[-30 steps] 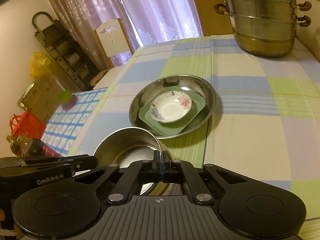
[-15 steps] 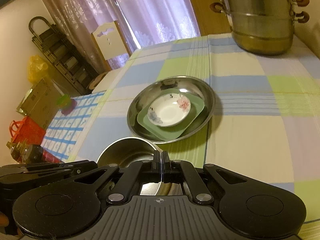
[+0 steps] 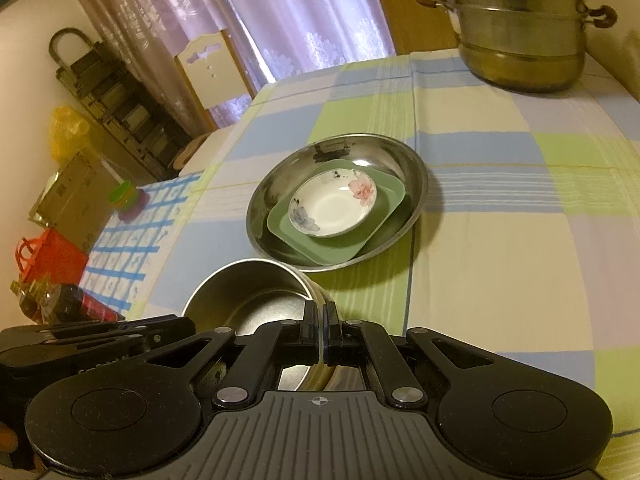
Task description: Organize plates and bowls
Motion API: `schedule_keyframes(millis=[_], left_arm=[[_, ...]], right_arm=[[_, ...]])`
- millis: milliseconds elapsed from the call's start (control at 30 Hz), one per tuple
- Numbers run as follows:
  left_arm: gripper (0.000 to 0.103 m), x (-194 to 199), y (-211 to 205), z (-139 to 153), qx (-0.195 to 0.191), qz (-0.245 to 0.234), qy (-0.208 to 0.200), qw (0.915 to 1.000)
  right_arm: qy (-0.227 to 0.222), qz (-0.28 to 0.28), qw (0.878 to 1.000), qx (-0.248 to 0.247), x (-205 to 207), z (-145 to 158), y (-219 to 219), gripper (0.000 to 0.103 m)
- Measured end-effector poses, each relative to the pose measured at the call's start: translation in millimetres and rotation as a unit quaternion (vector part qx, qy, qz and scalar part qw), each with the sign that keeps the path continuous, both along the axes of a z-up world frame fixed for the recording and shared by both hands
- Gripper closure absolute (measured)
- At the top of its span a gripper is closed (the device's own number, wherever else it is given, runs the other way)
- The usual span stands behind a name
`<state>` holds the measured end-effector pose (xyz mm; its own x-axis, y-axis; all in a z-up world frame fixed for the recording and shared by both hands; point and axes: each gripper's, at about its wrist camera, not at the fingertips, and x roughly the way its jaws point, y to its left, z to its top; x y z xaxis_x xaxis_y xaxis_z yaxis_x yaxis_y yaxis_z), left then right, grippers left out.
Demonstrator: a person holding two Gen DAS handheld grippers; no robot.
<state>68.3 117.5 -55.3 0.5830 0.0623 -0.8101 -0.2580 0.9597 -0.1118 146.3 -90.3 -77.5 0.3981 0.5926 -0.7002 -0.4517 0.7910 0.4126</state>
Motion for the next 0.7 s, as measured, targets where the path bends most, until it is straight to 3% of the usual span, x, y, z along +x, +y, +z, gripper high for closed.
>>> schedule_keyframes(millis=[167, 333, 500, 700], left_arm=[[0.095, -10.9, -3.7, 16.7, 0.014, -0.004, -0.019, 0.9997], [0.083, -26.3, -10.2, 26.7, 0.039, -0.009, -0.020, 0.9990], [0.067, -45.7, -15.1, 30.8, 0.054, -0.010, -0.017, 0.9983], [0.066, -66.3, -19.9, 30.7, 0.063, -0.007, -0.007, 0.9980]], right_arm=[[-0.002, 0.000, 1.000, -0.004, -4.3, 11.1, -7.1, 0.098], [-0.003, 0.009, 1.000, -0.012, -17.3, 19.6, -14.5, 0.071], [-0.010, 0.026, 0.999, -0.028, -37.9, 23.8, -18.3, 0.068], [-0.006, 0.039, 0.998, -0.047, -61.7, 21.5, -21.2, 0.068]])
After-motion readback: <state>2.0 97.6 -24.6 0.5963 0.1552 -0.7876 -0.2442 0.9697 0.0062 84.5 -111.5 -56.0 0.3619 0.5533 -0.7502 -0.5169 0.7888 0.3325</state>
